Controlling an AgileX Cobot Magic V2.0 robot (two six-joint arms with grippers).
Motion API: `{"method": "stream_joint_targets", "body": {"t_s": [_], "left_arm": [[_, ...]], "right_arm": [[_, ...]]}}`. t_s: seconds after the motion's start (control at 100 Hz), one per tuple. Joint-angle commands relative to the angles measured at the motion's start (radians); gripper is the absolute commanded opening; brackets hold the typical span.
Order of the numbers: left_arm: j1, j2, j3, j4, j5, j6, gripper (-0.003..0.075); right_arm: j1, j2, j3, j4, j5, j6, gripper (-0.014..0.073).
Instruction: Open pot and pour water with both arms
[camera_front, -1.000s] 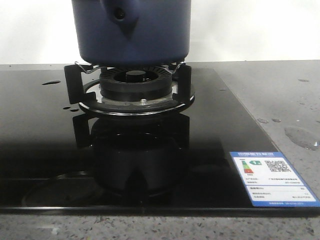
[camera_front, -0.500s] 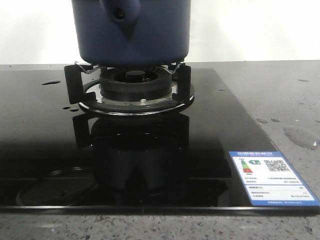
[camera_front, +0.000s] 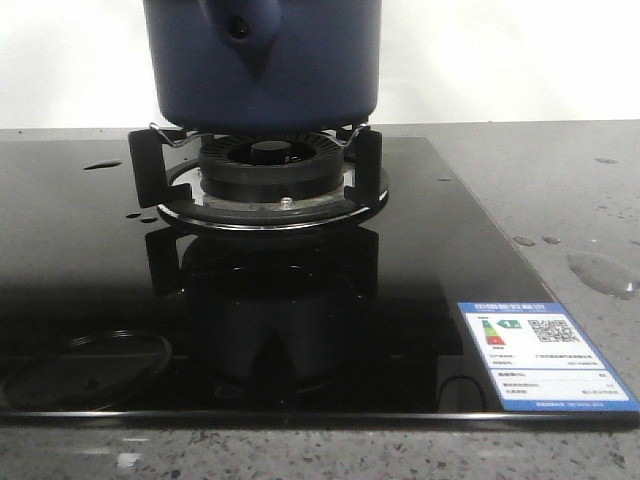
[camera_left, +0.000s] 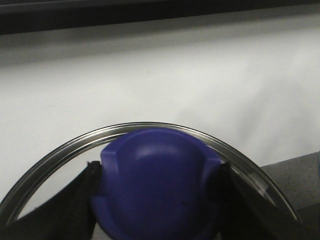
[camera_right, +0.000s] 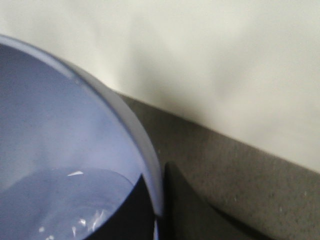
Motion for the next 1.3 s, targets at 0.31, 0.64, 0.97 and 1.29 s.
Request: {"method": "stream_joint_targets", "body": {"t_s": [0.31,0.64,0.97,1.29], "left_arm": [[0.004,-0.035,-0.034,-0.060,0.067,-0.013,0.0317],[0.004,-0.035,-0.034,-0.071,0.116,-0.013,0.0317],[0.004,-0.035,-0.034,-0.073,0.118,-0.013,0.0317],[0.004,-0.035,-0.034,-0.073,0.118,-0.013,0.0317]], "right_arm": [[0.078,-0.168,0.322,-0.058,-0.730,-0.022,-0.0056],[0.093,-0.182,0.446,-0.081,-1.045,-0.022,-0.0057],[0.093,-0.183,0.444,-0.188,-1.199,-0.014,-0.0057],[0.093,-0.183,0.442,-0.202,-1.307,-0.014,-0.0057]]}}
